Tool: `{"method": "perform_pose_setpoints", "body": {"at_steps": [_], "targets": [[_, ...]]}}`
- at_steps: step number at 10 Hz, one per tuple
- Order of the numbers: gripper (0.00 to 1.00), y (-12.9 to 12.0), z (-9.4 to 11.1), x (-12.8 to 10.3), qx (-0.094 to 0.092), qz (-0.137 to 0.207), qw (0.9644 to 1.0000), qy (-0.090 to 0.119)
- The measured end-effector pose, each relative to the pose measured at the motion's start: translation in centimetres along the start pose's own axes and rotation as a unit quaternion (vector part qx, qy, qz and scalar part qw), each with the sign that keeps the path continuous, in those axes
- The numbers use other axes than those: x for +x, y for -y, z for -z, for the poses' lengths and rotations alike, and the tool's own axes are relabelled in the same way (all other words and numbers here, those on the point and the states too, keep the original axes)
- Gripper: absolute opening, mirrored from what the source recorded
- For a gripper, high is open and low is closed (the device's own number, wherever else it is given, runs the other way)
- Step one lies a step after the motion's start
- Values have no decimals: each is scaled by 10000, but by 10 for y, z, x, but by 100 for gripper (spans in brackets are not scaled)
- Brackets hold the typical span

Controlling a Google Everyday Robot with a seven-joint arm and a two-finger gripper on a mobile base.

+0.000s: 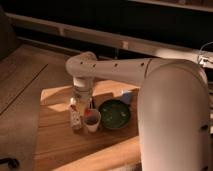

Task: Place the pepper in the ceramic cup

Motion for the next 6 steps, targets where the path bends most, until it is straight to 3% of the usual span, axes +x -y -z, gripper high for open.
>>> {"method": "perform_pose_setpoints", "body": {"at_steps": [3, 6], "targets": [[5, 13, -10, 12, 99, -183, 9989, -429], [5, 14, -11, 11, 149, -322, 9981, -511]]}}
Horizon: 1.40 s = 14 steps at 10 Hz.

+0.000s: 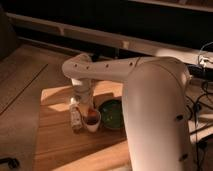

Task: Place the pepper in the ceramic cup

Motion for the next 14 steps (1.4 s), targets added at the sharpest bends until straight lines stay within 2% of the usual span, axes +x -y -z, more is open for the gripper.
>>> {"method": "perform_pose_setpoints", "body": {"at_steps": [2, 4, 8, 11, 14], "targets": [[5, -2, 1, -1, 10, -49, 10000, 31], [5, -16, 1, -5, -23, 23, 9999, 101], [5, -38, -5, 13, -42, 3, 10000, 84], [5, -27, -14, 34, 10, -336, 9994, 69], [5, -12, -27, 35, -49, -564, 9979, 299]]}}
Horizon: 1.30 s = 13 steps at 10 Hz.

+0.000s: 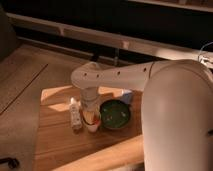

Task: Place the pepper in the ceramic cup

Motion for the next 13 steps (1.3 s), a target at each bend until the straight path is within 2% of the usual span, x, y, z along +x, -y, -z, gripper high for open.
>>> {"method": "perform_pose_setpoints", "body": {"at_steps": [2, 3, 6, 8, 9, 10, 13], "targets": [[6, 3, -2, -7, 70, 66, 9999, 59], [11, 3, -1, -9, 130, 128, 9998, 60], [43, -2, 6, -21, 255, 354, 9990, 133], [58, -8, 16, -27, 376, 499, 9979, 156], [62, -8, 22, -29, 486, 567, 9971, 160], [62, -9, 25, -31, 539, 597, 9966, 154], [62, -5, 19, -30, 579, 573, 9966, 153]]}}
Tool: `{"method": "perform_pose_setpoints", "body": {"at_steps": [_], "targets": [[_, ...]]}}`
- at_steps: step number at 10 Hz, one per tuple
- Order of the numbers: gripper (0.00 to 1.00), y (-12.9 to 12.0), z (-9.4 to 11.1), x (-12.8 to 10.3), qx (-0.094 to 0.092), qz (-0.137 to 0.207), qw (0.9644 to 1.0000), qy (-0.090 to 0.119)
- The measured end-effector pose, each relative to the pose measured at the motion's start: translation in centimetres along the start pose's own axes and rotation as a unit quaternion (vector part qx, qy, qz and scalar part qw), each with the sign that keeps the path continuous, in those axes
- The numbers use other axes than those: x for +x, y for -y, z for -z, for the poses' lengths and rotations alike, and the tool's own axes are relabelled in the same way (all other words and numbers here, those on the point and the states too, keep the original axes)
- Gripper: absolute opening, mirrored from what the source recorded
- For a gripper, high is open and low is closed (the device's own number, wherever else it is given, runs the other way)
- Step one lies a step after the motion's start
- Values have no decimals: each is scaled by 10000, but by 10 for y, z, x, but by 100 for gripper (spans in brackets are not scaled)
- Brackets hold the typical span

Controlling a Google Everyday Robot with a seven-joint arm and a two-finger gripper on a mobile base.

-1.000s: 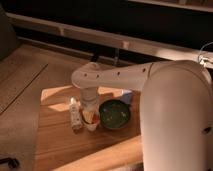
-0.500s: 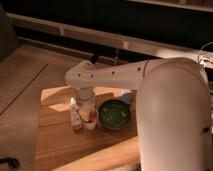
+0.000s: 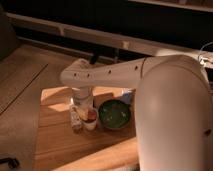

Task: Place the pepper in the ceramic cup

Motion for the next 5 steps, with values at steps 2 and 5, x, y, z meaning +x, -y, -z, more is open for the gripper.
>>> {"method": "perform_pose_setpoints", "body": {"at_steps": [2, 5], "targets": [[62, 3, -12, -2, -82, -17, 9999, 116], [62, 4, -16, -3, -114, -15, 9998, 171]]}}
